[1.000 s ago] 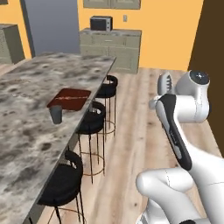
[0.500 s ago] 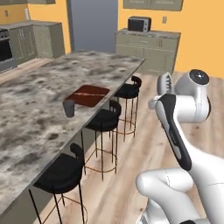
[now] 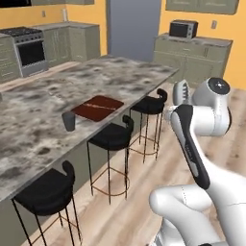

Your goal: Take the tongs from the drawer on the left and place them on the dining counter next to the tray containing the kebab skewer.

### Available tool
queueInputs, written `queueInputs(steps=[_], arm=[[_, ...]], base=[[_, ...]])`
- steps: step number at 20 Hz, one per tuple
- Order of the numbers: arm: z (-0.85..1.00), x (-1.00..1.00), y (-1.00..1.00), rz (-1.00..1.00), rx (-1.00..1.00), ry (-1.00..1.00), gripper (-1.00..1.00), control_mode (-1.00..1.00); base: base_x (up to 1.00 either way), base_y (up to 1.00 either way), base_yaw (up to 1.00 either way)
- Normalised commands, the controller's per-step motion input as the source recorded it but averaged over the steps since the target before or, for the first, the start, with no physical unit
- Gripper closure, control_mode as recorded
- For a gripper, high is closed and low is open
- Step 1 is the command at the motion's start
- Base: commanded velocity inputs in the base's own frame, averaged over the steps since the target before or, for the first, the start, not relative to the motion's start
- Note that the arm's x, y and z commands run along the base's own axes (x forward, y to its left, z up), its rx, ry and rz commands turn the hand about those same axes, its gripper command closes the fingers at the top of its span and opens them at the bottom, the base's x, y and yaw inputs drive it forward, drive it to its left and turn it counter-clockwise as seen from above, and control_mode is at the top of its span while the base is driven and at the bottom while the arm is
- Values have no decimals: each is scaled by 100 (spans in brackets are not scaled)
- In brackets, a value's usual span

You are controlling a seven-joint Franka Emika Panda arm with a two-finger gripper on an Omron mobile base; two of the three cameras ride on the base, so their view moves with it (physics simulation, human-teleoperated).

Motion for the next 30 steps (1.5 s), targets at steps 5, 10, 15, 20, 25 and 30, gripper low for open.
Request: queueInputs(steps=[5, 10, 15, 20, 25, 30], arm=[[0, 0, 0, 0, 0, 0, 100, 100], [0, 0, 0, 0, 0, 0, 100, 100], [0, 0, 0, 0, 0, 0, 100, 100], [0, 0, 0, 0, 0, 0, 100, 100], [0, 0, 0, 0, 0, 0, 100, 100], [0, 0, 0, 0, 0, 0, 100, 100]], base=[[39, -90, 44], [26, -86, 47], [9, -75, 47], [0, -74, 45], [0, -79, 40], [6, -71, 36]])
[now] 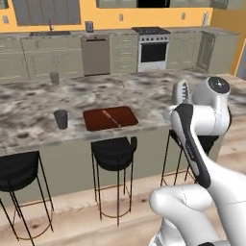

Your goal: Take the tongs from the drawer on the left and place them on the dining counter next to the tray containing the kebab skewer.

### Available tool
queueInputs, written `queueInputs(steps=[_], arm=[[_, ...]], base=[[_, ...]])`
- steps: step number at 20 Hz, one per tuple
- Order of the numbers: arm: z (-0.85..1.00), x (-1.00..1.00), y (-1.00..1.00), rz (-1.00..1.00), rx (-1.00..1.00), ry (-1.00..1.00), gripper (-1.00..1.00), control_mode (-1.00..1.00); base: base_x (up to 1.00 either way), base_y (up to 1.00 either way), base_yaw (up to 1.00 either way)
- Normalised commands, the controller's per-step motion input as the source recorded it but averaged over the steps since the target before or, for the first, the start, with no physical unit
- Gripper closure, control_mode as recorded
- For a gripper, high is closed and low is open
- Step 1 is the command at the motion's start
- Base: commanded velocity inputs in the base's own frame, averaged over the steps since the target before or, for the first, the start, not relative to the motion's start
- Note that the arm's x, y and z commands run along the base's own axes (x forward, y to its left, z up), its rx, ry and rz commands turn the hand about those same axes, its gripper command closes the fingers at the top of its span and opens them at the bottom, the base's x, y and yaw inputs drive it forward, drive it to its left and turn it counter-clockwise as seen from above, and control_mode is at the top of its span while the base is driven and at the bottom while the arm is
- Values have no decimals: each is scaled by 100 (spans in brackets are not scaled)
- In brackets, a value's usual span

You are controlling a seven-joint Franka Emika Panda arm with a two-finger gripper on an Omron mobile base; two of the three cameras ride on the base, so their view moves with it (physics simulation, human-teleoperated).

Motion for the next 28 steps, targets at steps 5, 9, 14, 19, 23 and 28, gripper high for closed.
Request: queueInputs(steps=[5, 9, 14, 19, 23, 28], arm=[[0, 0, 0, 0, 0, 0, 100, 100], [0, 0, 0, 0, 0, 0, 100, 100], [0, 0, 0, 0, 0, 0, 100, 100], [0, 0, 0, 0, 0, 0, 100, 100], [0, 0, 0, 0, 0, 0, 100, 100], [0, 0, 0, 0, 0, 0, 100, 100]], base=[[14, -62, 31], [18, -61, 27], [31, -57, 24], [46, -35, 15], [44, -2, 6], [48, 0, 1]])
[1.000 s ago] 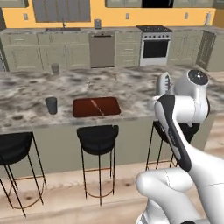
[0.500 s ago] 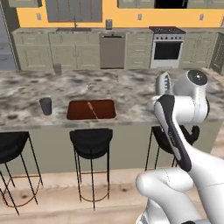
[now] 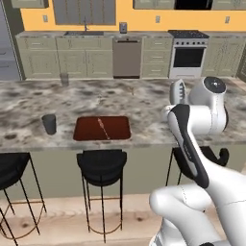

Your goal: Take the tongs from the drawer on the left and place them on the dining counter next to the tray containing the kebab skewer.

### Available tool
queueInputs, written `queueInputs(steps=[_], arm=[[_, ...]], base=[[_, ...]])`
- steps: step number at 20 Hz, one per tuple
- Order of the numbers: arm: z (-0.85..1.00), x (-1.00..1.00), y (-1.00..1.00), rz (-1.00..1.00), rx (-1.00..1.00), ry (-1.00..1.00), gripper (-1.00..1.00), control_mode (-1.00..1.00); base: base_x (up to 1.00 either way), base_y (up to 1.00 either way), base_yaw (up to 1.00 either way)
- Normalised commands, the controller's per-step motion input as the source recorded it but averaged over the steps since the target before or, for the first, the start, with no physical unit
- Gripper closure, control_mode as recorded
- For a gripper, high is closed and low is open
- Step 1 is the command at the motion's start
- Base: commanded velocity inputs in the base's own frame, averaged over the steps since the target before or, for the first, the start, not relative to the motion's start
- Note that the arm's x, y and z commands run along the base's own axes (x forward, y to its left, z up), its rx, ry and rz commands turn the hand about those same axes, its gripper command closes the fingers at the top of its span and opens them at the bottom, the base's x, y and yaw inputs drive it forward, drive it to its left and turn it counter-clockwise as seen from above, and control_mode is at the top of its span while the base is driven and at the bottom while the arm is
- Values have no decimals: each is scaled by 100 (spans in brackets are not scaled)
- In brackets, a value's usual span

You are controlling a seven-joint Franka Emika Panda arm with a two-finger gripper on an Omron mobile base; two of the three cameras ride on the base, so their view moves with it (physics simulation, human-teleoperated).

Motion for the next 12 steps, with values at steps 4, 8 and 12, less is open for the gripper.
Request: queueInputs(steps=[4, 8, 12], arm=[[0, 0, 0, 0, 0, 0, 100, 100], [0, 0, 0, 0, 0, 0, 100, 100], [0, 0, 0, 0, 0, 0, 100, 100]], base=[[51, 0, 0], [44, 6, 0], [40, 12, 0]])
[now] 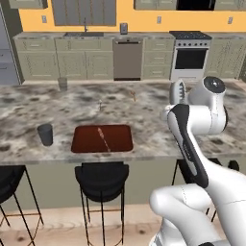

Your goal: Take the tongs from the drawer on the left and place them on the dining counter next to the tray containing the kebab skewer.

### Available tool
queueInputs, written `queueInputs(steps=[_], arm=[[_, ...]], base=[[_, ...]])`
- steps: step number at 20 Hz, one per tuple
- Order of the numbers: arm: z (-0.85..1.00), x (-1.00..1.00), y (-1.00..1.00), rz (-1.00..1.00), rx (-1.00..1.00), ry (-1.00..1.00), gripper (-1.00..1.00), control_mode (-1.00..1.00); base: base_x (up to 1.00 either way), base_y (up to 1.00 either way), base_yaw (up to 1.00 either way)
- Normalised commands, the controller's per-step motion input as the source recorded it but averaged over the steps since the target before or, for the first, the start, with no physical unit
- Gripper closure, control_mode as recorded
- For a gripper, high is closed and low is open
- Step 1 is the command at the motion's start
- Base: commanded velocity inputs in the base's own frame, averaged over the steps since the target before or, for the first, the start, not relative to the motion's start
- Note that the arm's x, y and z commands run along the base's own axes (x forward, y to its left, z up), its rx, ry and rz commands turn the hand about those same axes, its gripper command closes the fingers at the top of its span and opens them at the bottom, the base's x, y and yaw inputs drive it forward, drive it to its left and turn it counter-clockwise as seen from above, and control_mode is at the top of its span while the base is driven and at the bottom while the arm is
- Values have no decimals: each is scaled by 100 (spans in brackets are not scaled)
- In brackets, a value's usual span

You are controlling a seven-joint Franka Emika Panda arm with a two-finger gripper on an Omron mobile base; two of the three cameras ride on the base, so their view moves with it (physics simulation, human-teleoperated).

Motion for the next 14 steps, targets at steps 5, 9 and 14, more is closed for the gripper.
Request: queueInputs(steps=[5, 9, 14], arm=[[0, 0, 0, 0, 0, 0, 100, 100], [0, 0, 0, 0, 0, 0, 100, 100], [0, 0, 0, 0, 0, 0, 100, 100]], base=[[45, 9, 0], [59, 5, 0], [58, 2, 0]])
